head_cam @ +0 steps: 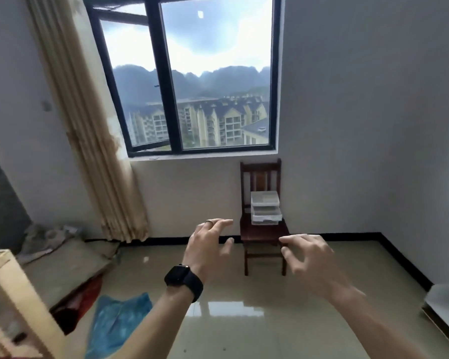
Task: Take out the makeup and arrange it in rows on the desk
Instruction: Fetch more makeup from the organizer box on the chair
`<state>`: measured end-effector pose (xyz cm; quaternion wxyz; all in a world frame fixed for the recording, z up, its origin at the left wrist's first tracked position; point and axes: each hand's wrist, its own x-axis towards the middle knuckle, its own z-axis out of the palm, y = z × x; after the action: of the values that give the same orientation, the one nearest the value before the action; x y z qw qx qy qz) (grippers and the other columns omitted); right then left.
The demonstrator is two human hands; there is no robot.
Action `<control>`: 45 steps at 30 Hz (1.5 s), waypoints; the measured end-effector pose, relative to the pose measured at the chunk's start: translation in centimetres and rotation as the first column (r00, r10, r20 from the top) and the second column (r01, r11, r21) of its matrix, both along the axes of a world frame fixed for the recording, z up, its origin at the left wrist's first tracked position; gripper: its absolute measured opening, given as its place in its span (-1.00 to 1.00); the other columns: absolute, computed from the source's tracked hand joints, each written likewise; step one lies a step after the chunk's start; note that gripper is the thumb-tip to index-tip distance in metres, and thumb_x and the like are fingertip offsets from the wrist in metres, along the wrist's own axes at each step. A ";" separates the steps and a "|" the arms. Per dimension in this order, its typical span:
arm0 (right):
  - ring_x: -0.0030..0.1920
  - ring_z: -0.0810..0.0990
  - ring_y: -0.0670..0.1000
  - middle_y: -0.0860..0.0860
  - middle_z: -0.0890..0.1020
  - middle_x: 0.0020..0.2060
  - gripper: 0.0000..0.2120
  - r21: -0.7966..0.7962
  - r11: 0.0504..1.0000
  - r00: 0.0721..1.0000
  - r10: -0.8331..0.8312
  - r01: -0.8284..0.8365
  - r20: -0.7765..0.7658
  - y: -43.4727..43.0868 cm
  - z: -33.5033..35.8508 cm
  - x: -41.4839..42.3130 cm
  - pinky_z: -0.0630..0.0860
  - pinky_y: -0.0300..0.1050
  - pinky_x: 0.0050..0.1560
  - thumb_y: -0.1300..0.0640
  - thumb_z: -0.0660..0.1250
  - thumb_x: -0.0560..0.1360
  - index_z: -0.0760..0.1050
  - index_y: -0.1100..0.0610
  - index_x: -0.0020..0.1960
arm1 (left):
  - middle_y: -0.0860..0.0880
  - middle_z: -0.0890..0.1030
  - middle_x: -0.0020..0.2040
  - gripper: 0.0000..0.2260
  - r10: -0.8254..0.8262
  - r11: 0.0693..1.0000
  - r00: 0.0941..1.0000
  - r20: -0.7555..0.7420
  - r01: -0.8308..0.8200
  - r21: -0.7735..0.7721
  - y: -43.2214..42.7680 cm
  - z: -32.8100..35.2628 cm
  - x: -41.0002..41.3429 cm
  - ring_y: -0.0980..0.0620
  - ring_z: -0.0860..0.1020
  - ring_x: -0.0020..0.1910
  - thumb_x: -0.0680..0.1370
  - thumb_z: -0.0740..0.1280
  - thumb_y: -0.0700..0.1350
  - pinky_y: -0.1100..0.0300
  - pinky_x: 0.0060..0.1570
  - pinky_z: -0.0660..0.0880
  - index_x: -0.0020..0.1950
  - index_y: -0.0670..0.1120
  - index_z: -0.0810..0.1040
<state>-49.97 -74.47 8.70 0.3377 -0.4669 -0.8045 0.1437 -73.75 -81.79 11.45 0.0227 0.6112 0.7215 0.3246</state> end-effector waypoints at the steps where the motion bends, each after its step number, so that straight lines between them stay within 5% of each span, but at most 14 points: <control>1: 0.25 0.45 -0.12 -0.23 0.64 0.10 -0.78 0.000 1.000 1.000 -0.019 0.019 0.001 2.1 0.1 -0.5 0.35 -0.26 0.19 -0.02 0.38 0.54 0.62 -0.14 0.18 | 0.15 0.48 0.35 -0.61 -0.010 1.000 1.000 0.011 0.010 0.005 2.2 -0.1 -0.7 0.11 0.32 0.41 0.58 0.34 -0.01 0.15 0.41 0.29 0.42 0.16 0.45; 6: 0.27 0.45 -0.10 -0.20 0.63 0.13 -0.77 -0.022 0.996 0.996 -0.087 0.087 -0.002 12.5 -0.5 -2.4 0.28 -0.32 0.23 0.00 0.35 0.56 0.61 -0.11 0.21 | 0.14 0.47 0.35 -0.61 -0.069 0.998 0.997 0.018 0.069 -0.011 13.6 -0.8 -3.4 0.12 0.30 0.41 0.59 0.33 -0.01 0.19 0.41 0.28 0.41 0.17 0.45; 13: 0.30 0.45 -0.06 -0.20 0.62 0.18 -0.74 -0.044 0.992 0.992 -0.113 0.116 0.060 29.6 -1.6 -3.8 0.39 -0.13 0.30 -0.04 0.31 0.58 0.58 -0.13 0.25 | 0.10 0.49 0.35 -0.61 -0.110 0.993 0.993 -0.043 0.108 -0.053 32.2 -1.7 -5.2 0.06 0.34 0.40 0.58 0.33 0.01 0.15 0.40 0.29 0.41 0.15 0.46; 24: 0.33 0.42 -0.07 -0.19 0.60 0.22 -0.73 -0.102 0.993 0.991 -0.050 0.063 0.123 54.4 -1.7 -7.8 0.37 -0.11 0.29 -0.04 0.30 0.60 0.56 -0.12 0.29 | 0.10 0.49 0.35 -0.61 -0.042 0.994 0.998 -0.047 0.036 -0.108 56.7 -2.5 -9.4 0.06 0.34 0.41 0.57 0.31 0.00 0.20 0.40 0.27 0.41 0.14 0.46; 36: 0.30 0.42 -0.13 -0.24 0.60 0.20 -0.73 -0.279 0.958 0.974 -0.006 0.071 0.225 77.3 -10.7 -15.1 0.35 -0.25 0.24 -0.05 0.28 0.60 0.55 -0.13 0.29 | 0.08 0.47 0.36 -0.61 -0.109 0.928 0.994 0.010 0.106 -0.356 81.4 -13.8 -16.6 0.02 0.36 0.39 0.59 0.26 0.00 0.19 0.34 0.31 0.43 0.13 0.43; 45: 0.29 0.44 -0.07 -0.22 0.59 0.22 -0.70 -0.533 0.826 0.930 0.031 0.182 0.366 88.9 -21.8 -15.0 0.42 -0.16 0.24 -0.06 0.22 0.62 0.50 -0.14 0.33 | 0.00 0.43 0.40 -0.58 -0.171 0.753 0.981 0.097 0.193 -0.629 93.7 -25.4 -16.8 -0.03 0.36 0.39 0.59 0.23 -0.01 0.12 0.31 0.38 0.46 0.09 0.38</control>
<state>-65.00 14.40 -13.08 0.0396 -0.5953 -0.7555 0.2706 -90.53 11.90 -13.91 0.2713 0.6292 0.7252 0.0680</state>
